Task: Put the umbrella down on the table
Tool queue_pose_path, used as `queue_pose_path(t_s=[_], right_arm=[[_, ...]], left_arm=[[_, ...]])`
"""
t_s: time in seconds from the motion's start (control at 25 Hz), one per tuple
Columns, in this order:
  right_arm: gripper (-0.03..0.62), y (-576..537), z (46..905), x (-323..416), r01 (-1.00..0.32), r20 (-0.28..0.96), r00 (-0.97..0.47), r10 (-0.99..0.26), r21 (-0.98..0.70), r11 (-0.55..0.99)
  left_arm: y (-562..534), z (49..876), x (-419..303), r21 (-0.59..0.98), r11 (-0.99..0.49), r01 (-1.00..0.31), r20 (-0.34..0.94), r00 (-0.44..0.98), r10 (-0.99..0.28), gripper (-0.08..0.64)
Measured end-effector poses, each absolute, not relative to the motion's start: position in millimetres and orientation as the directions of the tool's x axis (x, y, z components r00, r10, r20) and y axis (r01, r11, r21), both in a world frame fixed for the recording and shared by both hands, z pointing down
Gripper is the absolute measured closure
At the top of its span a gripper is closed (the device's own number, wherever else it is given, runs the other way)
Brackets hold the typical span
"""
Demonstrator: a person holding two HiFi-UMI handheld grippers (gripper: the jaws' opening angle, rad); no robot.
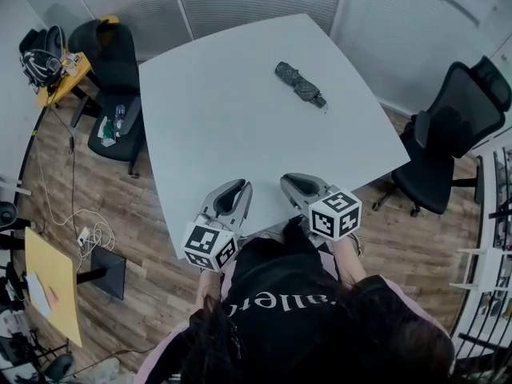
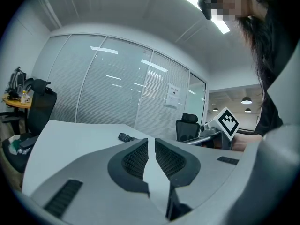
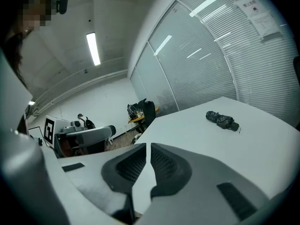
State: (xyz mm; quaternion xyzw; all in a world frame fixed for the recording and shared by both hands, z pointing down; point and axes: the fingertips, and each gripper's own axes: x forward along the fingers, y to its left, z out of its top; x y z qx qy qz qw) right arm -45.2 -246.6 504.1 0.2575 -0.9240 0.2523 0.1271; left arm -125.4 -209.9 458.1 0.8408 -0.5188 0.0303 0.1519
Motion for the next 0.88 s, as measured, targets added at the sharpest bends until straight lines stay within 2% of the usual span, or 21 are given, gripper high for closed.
queue_pose_path(t_s=[0.88], right_arm=[[0.558,-227.8,501.1,-47.1,-0.54,0.371,-0.834,-0.409,-0.392,0.745]], left_arm=[[-194.4,456.7,-129.0,0.233,-0.414,-0.88,0.19,0.459,-0.868,0.5]])
